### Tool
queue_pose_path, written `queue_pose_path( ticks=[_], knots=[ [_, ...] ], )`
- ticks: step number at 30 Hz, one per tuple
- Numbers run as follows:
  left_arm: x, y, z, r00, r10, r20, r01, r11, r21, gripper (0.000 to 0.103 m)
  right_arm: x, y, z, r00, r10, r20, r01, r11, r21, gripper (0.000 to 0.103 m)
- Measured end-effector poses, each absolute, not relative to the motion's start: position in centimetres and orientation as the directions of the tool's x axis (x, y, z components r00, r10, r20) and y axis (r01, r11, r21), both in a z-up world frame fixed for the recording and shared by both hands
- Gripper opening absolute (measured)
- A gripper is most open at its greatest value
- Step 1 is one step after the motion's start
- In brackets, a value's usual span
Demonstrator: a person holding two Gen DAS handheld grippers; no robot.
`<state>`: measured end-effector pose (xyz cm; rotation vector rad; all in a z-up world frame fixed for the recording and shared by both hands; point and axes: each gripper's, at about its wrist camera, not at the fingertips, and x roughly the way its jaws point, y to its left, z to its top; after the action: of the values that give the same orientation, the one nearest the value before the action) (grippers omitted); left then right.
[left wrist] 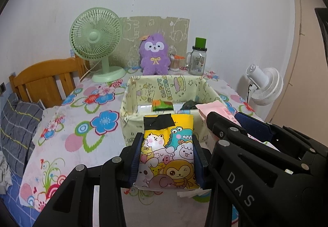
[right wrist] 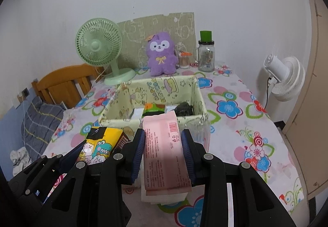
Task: Organize soft objects
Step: 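Lift pink slip with right gripper while left gripper carries cartoon pack toward basket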
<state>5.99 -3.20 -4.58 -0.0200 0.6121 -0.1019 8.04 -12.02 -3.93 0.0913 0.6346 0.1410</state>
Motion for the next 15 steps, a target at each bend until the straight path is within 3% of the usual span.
queue_pose_path(
  ticks=[15],
  knots=[
    [6.7, -3.7, -1.4, 0.843, -0.082, -0.532, 0.084, 0.996, -0.021, 0.044, 8.6, -12.6, -0.6, 0.826, 0.151, -0.544, -0.098, 0.987, 0.126, 0.040]
  ],
)
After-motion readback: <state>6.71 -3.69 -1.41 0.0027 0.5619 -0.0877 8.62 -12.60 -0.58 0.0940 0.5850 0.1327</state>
